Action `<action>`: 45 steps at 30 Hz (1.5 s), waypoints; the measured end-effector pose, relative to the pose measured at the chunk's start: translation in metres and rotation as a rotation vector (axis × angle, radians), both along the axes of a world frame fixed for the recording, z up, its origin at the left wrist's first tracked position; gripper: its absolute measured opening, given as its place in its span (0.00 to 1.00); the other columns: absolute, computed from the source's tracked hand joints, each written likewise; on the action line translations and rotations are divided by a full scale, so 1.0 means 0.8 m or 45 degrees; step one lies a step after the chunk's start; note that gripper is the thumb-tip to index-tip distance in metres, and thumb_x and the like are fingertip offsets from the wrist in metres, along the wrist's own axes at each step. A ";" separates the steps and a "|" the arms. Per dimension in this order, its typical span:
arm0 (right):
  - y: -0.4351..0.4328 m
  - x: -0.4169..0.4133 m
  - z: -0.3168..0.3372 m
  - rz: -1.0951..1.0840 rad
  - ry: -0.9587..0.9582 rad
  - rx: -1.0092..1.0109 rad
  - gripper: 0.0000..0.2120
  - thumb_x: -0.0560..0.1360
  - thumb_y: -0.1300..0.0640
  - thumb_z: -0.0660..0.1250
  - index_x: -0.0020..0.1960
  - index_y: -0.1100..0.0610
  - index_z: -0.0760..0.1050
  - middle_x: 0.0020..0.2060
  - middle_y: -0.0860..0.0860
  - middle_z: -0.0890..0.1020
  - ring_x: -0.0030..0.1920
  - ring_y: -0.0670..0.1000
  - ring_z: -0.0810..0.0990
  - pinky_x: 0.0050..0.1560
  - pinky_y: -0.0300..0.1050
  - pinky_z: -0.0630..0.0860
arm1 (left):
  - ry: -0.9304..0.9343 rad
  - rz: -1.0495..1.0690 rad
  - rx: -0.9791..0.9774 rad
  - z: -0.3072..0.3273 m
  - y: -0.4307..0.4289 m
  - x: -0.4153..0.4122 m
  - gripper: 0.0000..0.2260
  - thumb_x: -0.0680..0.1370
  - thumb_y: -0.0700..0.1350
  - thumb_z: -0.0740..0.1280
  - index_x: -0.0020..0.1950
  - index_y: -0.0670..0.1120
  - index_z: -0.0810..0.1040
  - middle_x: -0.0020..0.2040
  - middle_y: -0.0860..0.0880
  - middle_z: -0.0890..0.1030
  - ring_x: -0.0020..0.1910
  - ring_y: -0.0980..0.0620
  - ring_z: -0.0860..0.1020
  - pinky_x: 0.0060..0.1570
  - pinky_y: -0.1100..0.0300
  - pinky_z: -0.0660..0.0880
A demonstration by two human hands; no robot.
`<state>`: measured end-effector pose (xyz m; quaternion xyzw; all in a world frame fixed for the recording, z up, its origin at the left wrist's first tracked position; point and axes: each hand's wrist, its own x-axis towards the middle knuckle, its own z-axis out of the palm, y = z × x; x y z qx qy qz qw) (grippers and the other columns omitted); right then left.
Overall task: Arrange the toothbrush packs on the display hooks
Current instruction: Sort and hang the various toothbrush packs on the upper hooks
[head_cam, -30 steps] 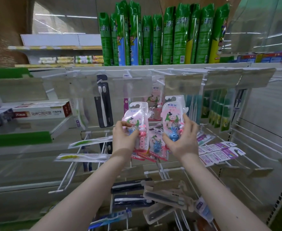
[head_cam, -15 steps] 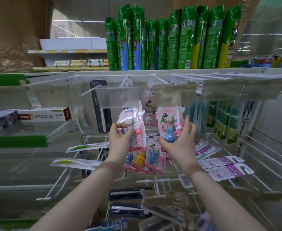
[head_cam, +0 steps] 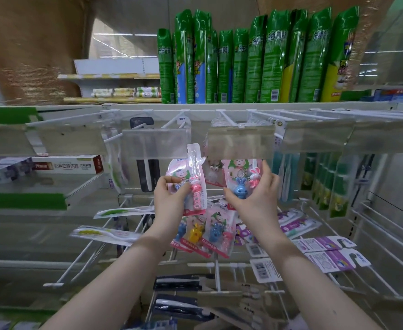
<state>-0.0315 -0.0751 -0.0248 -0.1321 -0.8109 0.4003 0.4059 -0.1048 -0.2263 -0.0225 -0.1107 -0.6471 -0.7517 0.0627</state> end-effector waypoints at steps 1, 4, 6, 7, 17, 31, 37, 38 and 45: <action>0.001 -0.003 0.001 0.000 0.016 0.019 0.47 0.67 0.50 0.76 0.75 0.50 0.49 0.64 0.48 0.59 0.55 0.43 0.66 0.54 0.35 0.69 | -0.008 0.000 0.006 0.000 -0.001 -0.002 0.09 0.74 0.42 0.70 0.48 0.47 0.71 0.52 0.48 0.77 0.52 0.44 0.80 0.52 0.41 0.78; 0.001 -0.009 0.004 -0.010 0.036 0.090 0.46 0.66 0.50 0.76 0.74 0.51 0.50 0.62 0.49 0.60 0.56 0.44 0.68 0.53 0.36 0.72 | -0.016 0.006 0.004 0.000 -0.003 -0.005 0.09 0.74 0.41 0.70 0.49 0.46 0.71 0.52 0.47 0.77 0.51 0.43 0.81 0.52 0.40 0.78; 0.001 -0.013 0.002 -0.025 0.048 0.134 0.46 0.66 0.50 0.77 0.74 0.51 0.52 0.63 0.49 0.60 0.57 0.45 0.69 0.54 0.40 0.75 | -0.011 0.019 0.000 -0.001 -0.004 -0.008 0.09 0.74 0.41 0.71 0.49 0.46 0.72 0.52 0.47 0.77 0.51 0.43 0.80 0.52 0.40 0.77; 0.000 -0.016 0.001 -0.031 0.050 0.157 0.46 0.65 0.49 0.77 0.74 0.52 0.52 0.63 0.50 0.60 0.59 0.46 0.69 0.56 0.42 0.76 | -0.010 0.024 0.002 -0.001 -0.005 -0.009 0.09 0.74 0.41 0.71 0.48 0.47 0.72 0.51 0.47 0.77 0.51 0.42 0.81 0.52 0.40 0.77; -0.007 -0.033 0.001 -0.119 -0.074 0.297 0.42 0.67 0.45 0.74 0.72 0.54 0.54 0.64 0.52 0.61 0.58 0.46 0.67 0.48 0.35 0.68 | 0.023 0.088 -0.048 -0.003 -0.010 -0.019 0.08 0.74 0.42 0.71 0.47 0.47 0.71 0.53 0.46 0.76 0.51 0.44 0.80 0.49 0.44 0.79; -0.004 -0.075 0.003 -0.349 -0.262 0.422 0.35 0.65 0.38 0.72 0.60 0.58 0.62 0.56 0.54 0.65 0.54 0.54 0.71 0.53 0.46 0.73 | 0.053 0.084 -0.082 -0.007 -0.011 -0.035 0.08 0.74 0.41 0.70 0.45 0.47 0.71 0.51 0.49 0.76 0.48 0.46 0.80 0.47 0.45 0.80; -0.007 -0.071 -0.004 -0.292 -0.287 0.405 0.41 0.67 0.41 0.72 0.69 0.57 0.56 0.60 0.56 0.64 0.57 0.53 0.70 0.53 0.42 0.70 | 0.060 0.025 -0.041 -0.010 -0.013 -0.034 0.08 0.75 0.39 0.69 0.47 0.45 0.70 0.49 0.49 0.76 0.39 0.52 0.81 0.30 0.59 0.79; -0.007 -0.071 -0.005 -0.278 -0.280 0.393 0.42 0.68 0.42 0.72 0.70 0.57 0.55 0.60 0.56 0.63 0.57 0.53 0.69 0.53 0.43 0.70 | 0.049 0.015 -0.028 -0.010 -0.013 -0.034 0.08 0.75 0.39 0.69 0.47 0.45 0.70 0.49 0.49 0.76 0.39 0.52 0.81 0.28 0.61 0.78; -0.011 -0.060 -0.014 -0.252 -0.318 0.269 0.48 0.69 0.43 0.71 0.76 0.54 0.45 0.68 0.56 0.59 0.66 0.54 0.65 0.61 0.47 0.69 | 0.057 0.010 -0.011 -0.017 -0.015 -0.030 0.08 0.75 0.39 0.69 0.45 0.47 0.70 0.49 0.50 0.76 0.42 0.49 0.81 0.31 0.58 0.79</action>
